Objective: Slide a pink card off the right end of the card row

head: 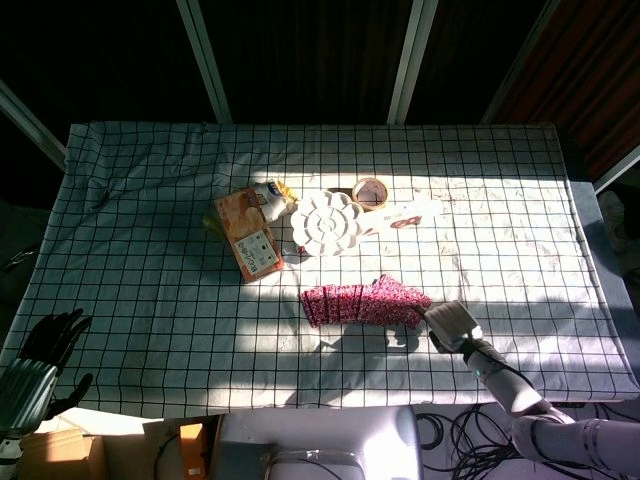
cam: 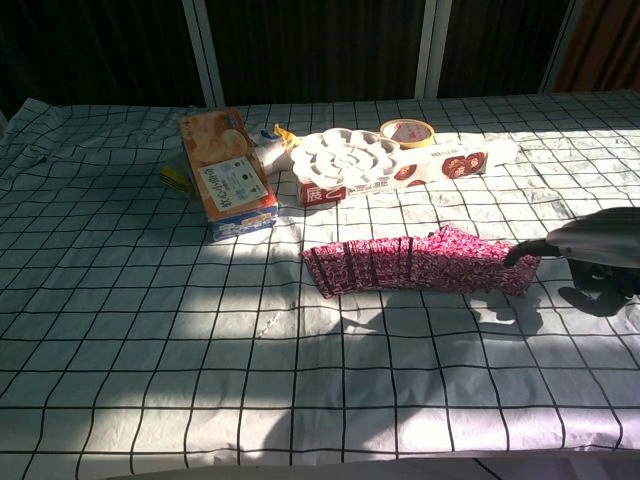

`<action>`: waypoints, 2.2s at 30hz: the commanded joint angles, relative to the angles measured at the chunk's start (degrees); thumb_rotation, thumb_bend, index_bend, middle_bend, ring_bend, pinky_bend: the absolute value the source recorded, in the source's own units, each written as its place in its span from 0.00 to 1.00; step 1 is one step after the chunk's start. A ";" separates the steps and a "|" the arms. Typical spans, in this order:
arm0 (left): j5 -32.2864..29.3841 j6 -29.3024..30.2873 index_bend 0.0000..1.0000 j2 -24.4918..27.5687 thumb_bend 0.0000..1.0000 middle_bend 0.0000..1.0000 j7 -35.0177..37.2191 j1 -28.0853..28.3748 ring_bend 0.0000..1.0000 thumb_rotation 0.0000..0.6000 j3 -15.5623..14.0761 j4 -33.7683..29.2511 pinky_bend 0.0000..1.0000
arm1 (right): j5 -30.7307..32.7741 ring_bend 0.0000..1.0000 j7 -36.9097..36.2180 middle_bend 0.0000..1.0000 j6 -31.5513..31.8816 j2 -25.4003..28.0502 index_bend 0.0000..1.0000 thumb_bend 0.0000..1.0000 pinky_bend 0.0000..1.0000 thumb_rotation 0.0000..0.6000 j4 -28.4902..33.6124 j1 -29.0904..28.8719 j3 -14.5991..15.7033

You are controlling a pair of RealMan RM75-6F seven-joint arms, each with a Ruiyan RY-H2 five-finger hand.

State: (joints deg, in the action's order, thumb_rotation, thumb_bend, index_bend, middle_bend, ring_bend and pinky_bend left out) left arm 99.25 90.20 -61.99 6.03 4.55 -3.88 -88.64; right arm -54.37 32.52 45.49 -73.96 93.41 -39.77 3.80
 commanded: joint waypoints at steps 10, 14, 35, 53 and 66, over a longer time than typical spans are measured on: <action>0.14 -0.06 0.00 -0.09 0.37 0.00 -0.46 -0.02 0.00 1.00 -0.14 -0.16 0.00 | -5.35 0.95 4.11 1.00 5.73 4.53 0.20 0.60 1.00 1.00 5.32 4.57 7.26; 0.08 -0.31 0.00 -0.12 0.37 0.00 -0.66 0.09 0.00 1.00 -0.14 -0.25 0.00 | -9.32 0.95 2.76 1.00 8.71 5.72 0.19 0.60 1.00 1.00 7.15 6.21 7.47; -0.89 -0.83 0.00 0.33 0.37 0.00 -0.25 0.25 0.00 1.00 0.11 -0.41 0.00 | 2.08 0.95 6.30 1.00 3.49 -3.18 0.13 0.60 1.00 1.00 3.19 -1.69 -2.47; -1.24 -1.01 0.00 0.41 0.37 0.00 -0.32 0.18 0.00 1.00 0.16 -0.43 0.00 | 11.82 0.95 10.40 1.00 3.89 -5.20 0.16 0.60 1.00 1.00 0.34 -5.50 -1.17; -1.88 -1.79 0.00 0.36 0.37 0.00 -1.19 0.33 0.00 1.00 0.29 -0.99 0.00 | 13.85 0.95 4.32 1.00 0.47 -3.06 0.18 0.60 1.00 1.00 -6.37 -4.63 -0.17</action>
State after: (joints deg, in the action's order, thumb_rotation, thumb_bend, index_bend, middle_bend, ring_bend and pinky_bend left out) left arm 97.37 88.42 -61.62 4.85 4.87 -3.59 -89.62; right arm -40.51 37.73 46.56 -77.42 87.81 -44.73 3.45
